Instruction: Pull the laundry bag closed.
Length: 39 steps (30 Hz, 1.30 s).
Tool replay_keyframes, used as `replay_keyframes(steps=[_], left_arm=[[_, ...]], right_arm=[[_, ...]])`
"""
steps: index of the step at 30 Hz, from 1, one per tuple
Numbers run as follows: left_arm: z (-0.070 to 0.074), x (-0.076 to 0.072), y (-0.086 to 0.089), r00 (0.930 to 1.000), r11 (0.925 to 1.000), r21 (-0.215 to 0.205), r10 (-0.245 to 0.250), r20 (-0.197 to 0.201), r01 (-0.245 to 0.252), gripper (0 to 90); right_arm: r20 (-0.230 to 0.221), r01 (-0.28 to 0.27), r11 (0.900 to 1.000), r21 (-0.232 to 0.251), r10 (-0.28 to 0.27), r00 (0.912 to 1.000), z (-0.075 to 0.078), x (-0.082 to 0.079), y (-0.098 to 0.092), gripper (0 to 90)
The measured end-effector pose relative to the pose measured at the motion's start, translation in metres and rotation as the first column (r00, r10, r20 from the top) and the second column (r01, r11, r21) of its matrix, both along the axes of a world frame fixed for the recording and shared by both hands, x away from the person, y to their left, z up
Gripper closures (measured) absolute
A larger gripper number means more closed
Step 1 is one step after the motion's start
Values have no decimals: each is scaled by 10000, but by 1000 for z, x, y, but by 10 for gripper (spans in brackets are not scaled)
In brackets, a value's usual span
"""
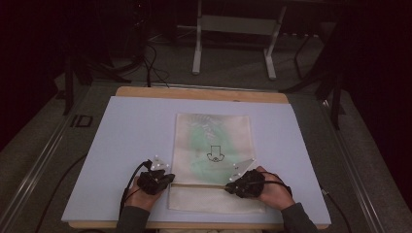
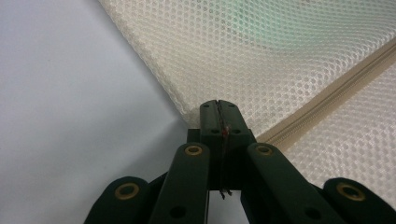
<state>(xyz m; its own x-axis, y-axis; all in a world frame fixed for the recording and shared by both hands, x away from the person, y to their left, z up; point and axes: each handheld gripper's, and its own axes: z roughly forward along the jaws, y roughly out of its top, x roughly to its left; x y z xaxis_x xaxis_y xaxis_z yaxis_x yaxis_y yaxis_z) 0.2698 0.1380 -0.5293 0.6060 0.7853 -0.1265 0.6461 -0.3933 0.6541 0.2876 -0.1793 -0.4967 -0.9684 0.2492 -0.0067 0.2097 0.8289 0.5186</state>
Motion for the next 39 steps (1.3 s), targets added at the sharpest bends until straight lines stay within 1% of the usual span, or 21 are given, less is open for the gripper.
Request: replay_keyframes(steps=[2, 3, 11, 17, 19, 22, 25, 29, 31, 32, 39], left_arm=[[0, 0, 0, 10000, 10000, -1, -5, -2, 5, 895], [0, 0, 0, 10000, 10000, 2, -6, -5, 6, 895], [0, 0, 0, 10000, 10000, -9, 6, 0, -6, 895], [0, 0, 0, 10000, 10000, -12, 5, 0, -5, 896], [0, 0, 0, 10000, 10000, -20, 3, -7, -3, 895], [0, 0, 0, 10000, 10000, -15, 7, -1, -7, 896], [0, 0, 0, 10000, 10000, -26, 6, -4, -6, 895], [0, 0, 0, 10000, 10000, -27, 5, -5, -5, 895], [0, 0, 0, 10000, 10000, -14, 7, -6, -7, 895], [0, 0, 0, 10000, 10000, -2, 3, -2, -3, 896], [0, 0, 0, 10000, 10000, 6, 14, 7, -14, 896]], right_arm=[[16, 41, 9999, -118, -41, 10000, -1, 0, -2, 823], [-8, 64, 10000, -60, -64, 10000, -1, 0, -3, 823], [-43, 209, 9997, -91, -209, 9998, -1, -1, -11, 823], [-72, 269, 9996, -20, -269, 9996, -1, -1, -14, 823], [-49, 287, 9995, -113, -288, 9996, -1, -1, -16, 823], [-105, 343, 9994, -43, -344, 9994, -1, -1, -19, 823], [-57, 334, 9994, -103, -334, 9994, -1, -1, -21, 823], [-159, 452, 9990, 15, -451, 9989, -1, -1, -27, 823], [-131, 472, 9988, -84, -473, 9988, -1, -1, -28, 823], [-129, 487, 9988, -24, -487, 9987, -1, -1, -28, 823], [-132, 481, 9988, 6, -481, 9988, -1, -1, -29, 823]])
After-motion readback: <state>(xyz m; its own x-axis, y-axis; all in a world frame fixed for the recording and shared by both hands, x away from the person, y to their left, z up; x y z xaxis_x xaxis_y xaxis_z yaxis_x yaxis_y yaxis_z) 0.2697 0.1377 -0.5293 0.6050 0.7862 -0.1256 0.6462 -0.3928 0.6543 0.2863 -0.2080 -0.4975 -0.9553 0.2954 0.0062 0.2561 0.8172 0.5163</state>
